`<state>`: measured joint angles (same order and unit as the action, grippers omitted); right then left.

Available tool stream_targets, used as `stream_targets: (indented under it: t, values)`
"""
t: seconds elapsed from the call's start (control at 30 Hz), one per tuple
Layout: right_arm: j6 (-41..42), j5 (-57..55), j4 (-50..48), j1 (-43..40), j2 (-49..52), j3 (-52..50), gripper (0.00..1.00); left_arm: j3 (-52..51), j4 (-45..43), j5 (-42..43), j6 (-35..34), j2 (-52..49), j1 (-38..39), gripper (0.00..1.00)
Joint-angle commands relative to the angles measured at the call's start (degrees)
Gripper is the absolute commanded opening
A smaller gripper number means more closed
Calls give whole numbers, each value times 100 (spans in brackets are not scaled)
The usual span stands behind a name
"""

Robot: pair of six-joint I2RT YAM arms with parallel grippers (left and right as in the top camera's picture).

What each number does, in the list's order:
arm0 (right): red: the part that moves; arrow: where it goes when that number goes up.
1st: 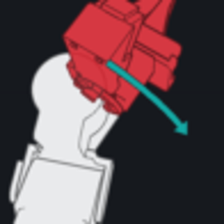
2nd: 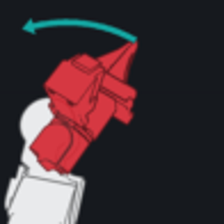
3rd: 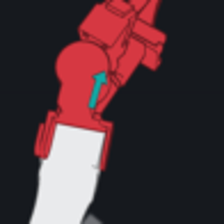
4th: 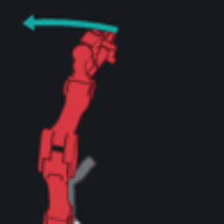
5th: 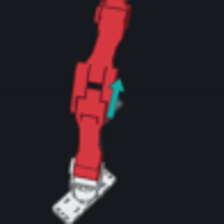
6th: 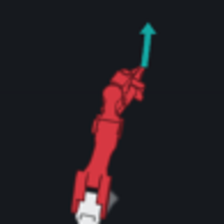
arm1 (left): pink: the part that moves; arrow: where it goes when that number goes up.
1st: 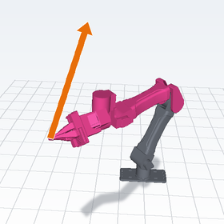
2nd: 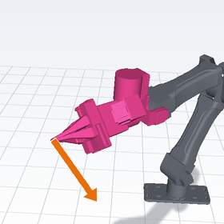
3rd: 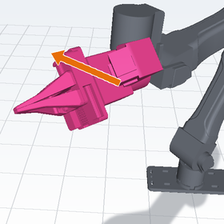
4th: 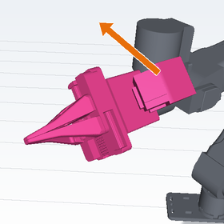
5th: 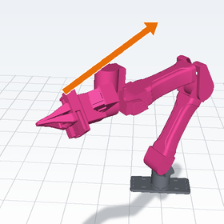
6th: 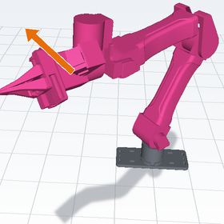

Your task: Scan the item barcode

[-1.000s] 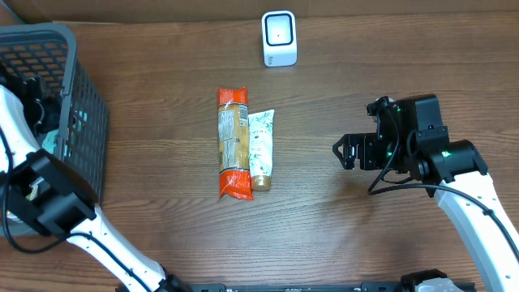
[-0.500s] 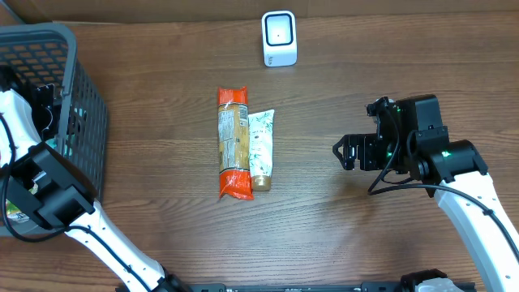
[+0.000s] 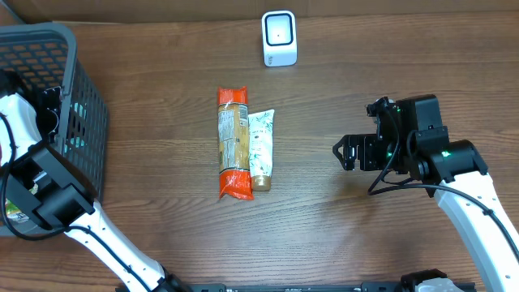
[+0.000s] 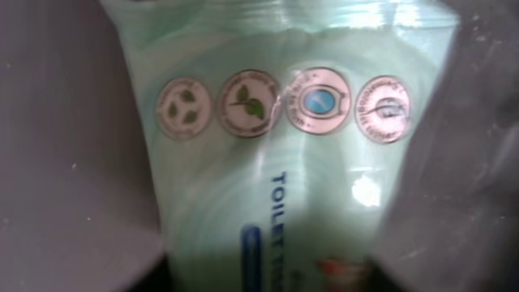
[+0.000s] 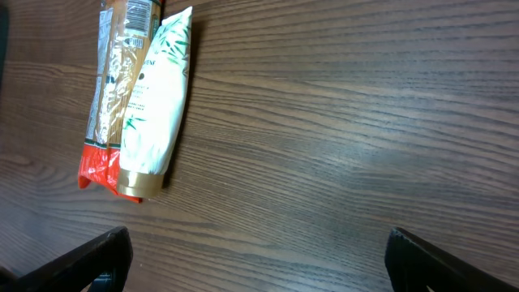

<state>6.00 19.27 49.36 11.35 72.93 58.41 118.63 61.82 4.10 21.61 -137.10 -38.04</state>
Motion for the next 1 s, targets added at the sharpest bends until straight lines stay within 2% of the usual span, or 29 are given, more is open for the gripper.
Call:
stream_targets:
  t: [0.0, 0.2, 0.4, 0.43, 0.57, 0.77, 0.97]
  values:
    - [-2, 35, -24, 17, -13, 118, 100, -199, 42, -26, -15, -195, -24, 4]
    - [-2, 35, -59, 17, -13, 118, 100, 599, 531, -24, -415, -76, -24, 4]
    - [-2, 35, -61, 17, -13, 118, 100, 2264, 1351, 31, -1266, 236, 20, 4]
    - [-2, 35, -61, 17, -13, 118, 100, 2717, 1593, 131, -1392, 382, 50, 4]
    - [-2, 35, -52, 17, -13, 118, 100, 3438, 1945, 605, -1668, 960, 72, 4]
    - [-2, 35, -149, 17, -13, 118, 100, 3541, 2057, 732, -2181, 2087, 186, 4]
    - [0, 37, -214, 17, -15, 118, 100, 3541, 2618, 1720, -2090, 2776, 981, 4]
